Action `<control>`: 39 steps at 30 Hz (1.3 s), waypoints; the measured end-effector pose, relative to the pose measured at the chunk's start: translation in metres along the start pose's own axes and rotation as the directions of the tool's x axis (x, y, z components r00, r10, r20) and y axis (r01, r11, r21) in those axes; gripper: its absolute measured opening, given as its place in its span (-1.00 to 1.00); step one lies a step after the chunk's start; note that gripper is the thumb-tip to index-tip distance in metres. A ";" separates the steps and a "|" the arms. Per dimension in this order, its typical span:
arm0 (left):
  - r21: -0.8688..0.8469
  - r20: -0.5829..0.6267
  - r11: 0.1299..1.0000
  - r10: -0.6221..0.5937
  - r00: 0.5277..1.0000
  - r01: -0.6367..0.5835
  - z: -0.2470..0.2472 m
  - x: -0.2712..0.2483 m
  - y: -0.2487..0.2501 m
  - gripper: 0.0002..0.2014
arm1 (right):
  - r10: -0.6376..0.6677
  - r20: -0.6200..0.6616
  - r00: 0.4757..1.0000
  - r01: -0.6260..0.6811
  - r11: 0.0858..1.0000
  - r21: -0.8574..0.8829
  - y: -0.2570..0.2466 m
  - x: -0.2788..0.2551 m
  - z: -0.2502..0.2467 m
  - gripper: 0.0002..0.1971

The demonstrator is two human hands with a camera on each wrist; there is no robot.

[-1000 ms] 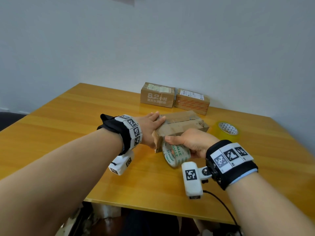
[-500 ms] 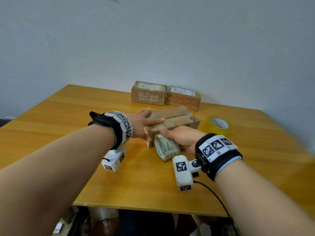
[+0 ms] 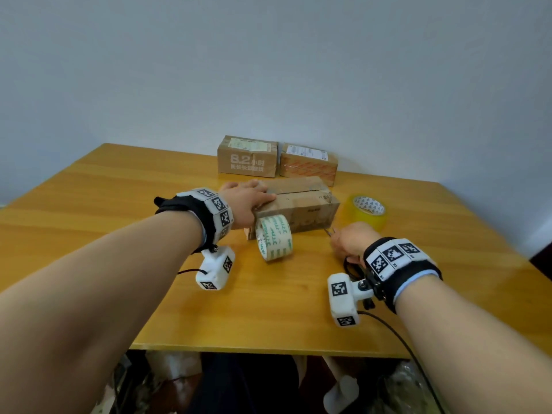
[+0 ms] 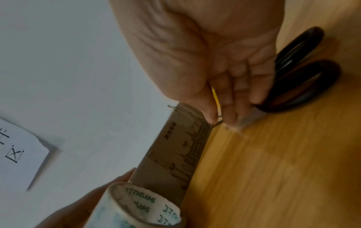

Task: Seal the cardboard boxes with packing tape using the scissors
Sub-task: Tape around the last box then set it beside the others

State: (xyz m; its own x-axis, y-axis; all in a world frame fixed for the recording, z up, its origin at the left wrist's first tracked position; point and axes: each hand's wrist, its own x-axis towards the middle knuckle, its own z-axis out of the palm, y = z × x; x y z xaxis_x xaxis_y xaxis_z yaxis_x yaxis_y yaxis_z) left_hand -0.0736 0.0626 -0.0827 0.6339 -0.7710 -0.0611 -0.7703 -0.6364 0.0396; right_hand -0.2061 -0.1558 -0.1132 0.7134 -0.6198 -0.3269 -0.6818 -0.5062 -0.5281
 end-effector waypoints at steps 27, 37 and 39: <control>-0.774 0.357 0.376 -0.408 0.840 0.511 -0.009 -0.032 0.011 -0.52 | 0.074 0.256 0.964 0.136 0.689 -0.712 -0.016 -0.039 -0.050 -0.69; -0.869 0.418 0.158 -0.269 0.867 0.468 0.004 -0.026 0.023 -0.67 | -0.325 0.279 0.904 0.279 0.941 0.192 -0.053 -0.046 -0.059 -0.68; -0.877 0.420 0.129 -0.259 0.870 0.462 0.003 -0.022 0.020 -0.59 | -0.467 0.145 0.872 0.421 0.868 0.264 -0.070 -0.045 -0.047 -0.65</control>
State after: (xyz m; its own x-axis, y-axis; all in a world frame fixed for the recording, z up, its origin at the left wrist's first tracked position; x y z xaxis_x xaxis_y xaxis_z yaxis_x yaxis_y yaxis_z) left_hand -0.1030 0.0672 -0.0838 0.7217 -0.4963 -0.4826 0.2548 -0.4577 0.8518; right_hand -0.1975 -0.1208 -0.0246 0.9642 -0.2170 -0.1524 -0.2488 -0.5415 -0.8030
